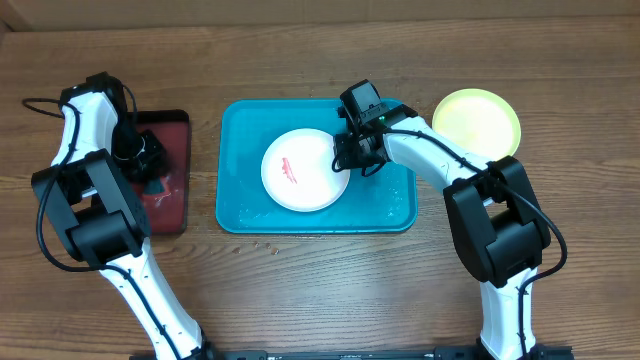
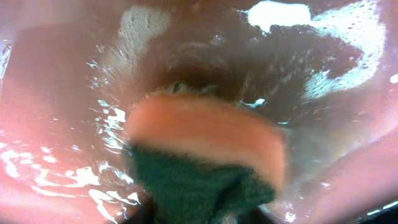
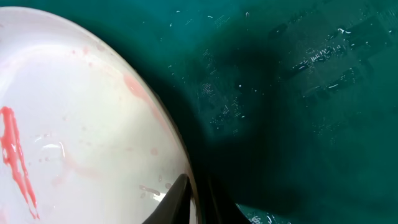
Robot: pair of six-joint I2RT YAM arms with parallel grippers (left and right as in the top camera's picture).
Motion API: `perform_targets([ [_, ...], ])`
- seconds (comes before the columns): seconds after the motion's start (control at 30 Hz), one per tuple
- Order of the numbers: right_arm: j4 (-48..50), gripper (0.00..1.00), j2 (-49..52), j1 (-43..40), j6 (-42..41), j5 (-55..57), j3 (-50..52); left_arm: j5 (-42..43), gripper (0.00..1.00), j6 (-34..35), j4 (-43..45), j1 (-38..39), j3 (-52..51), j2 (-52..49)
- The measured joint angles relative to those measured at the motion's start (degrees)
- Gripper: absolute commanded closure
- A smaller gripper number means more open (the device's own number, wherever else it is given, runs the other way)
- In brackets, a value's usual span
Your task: Clean dirty plates on tray and stack at the side
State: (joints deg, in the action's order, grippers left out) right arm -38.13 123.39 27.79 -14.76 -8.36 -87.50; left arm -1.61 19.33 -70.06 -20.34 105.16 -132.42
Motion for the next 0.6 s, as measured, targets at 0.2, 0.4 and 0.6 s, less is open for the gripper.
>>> perform_targets([
  [0.2,0.0,0.89,0.0,0.0,0.0,0.0,0.0,-0.2,0.0,-0.1,-0.4,0.0,0.0,0.0],
  [0.4,0.0,0.89,0.0,0.0,0.0,0.0,0.0,-0.2,0.08,0.0,-3.8,0.0,0.0,0.0],
  [0.6,0.1,0.89,0.0,0.0,0.0,0.0,0.0,-0.2,0.89,0.1,-6.6,0.0,0.0,0.0],
])
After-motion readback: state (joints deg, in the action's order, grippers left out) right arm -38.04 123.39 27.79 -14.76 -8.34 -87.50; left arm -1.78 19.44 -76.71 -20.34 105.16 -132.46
